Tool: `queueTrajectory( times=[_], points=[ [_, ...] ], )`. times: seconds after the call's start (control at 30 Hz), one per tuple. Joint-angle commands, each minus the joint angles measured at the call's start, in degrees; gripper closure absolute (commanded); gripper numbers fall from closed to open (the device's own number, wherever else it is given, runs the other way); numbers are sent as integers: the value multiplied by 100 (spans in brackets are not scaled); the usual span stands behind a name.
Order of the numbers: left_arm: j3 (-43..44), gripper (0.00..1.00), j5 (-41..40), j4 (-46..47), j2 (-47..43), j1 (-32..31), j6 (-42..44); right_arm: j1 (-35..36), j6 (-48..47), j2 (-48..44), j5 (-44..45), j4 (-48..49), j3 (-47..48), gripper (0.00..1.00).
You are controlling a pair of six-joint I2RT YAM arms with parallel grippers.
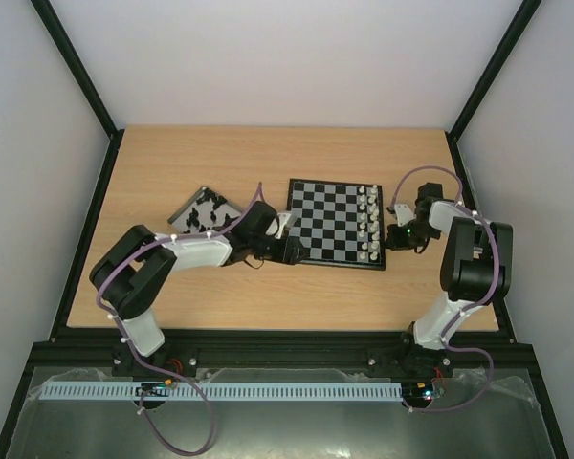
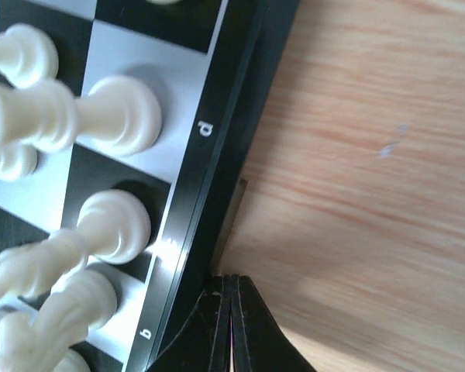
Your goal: Set up the chess pieces on the board
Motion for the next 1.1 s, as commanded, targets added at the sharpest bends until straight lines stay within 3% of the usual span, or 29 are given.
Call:
queueTrajectory(
  times=[0.0,0.07,0.17,0.27,0.63,0.93,1.07],
  points=[
    [-183,35,-141,-323,-328,-88,125,199,-118,-233,-148,-501,-198,96],
    [-211,35,-468,-455,-572,-89,126,200,-54,-237,-45,-483,-178,96],
    [82,28,-1570,-920,-722,48,13,200,103,-250,153,-347,-161,96],
    [588,28,-1615,-1139,-278,397,-95,200,214,-230,92,-258,-165,96],
    [1830,28,-824,-1208,1184,836,-337,203,319,70,-262,-174,-32,96],
    [1914,29,419,-831,1650,831,-168,200,181,314,-678,-455,147,96],
    [1808,29,337,-1068,1574,654,80,208,10,283,-853,-629,145,96]
  ],
)
